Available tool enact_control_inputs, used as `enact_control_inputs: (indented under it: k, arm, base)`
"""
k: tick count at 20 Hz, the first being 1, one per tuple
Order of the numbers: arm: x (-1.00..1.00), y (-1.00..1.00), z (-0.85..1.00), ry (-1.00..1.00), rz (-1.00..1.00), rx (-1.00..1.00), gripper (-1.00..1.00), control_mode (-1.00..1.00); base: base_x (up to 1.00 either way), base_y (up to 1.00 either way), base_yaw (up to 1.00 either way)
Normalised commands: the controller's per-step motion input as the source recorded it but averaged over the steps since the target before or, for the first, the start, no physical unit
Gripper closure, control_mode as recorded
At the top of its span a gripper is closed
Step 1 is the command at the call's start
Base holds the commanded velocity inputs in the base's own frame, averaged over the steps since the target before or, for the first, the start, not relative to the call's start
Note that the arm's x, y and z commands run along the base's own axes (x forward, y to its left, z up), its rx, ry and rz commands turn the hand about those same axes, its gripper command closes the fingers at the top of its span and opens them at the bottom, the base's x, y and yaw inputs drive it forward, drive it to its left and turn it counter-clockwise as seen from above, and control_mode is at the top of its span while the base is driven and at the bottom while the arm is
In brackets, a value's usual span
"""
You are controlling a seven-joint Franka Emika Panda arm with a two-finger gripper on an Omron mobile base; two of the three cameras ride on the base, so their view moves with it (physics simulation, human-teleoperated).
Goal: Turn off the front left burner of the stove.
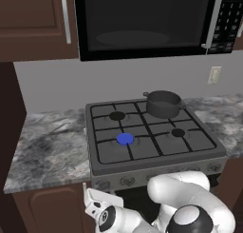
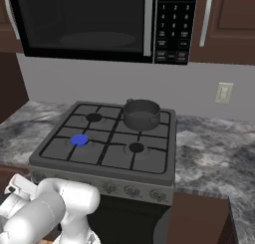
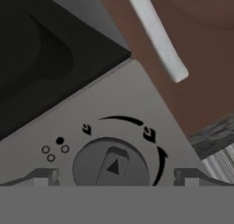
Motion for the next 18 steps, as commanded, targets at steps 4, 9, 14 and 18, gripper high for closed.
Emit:
enact_control_inputs:
  k: [4,9,14,18]
  arm:
    - [0.01,0.0,-0.17,-0.06,0.0,0.0,-1.0,-1.0]
    - [0.15,0.0,-0.01,-0.06,0.0,0.0,-1.0,-1.0]
    - [0.14,0.0,0.0,-0.07,0.0,0.0,-1.0,-1.0]
    - [0.06,0.0,0.0,-0.04,0.0,0.0,-1.0,-1.0]
  base:
    - [0.0,0.0,0.0]
    - [0.0,0.0,0.0]
    - [0.0,0.0,0.0]
    - [0.0,0.0,0.0]
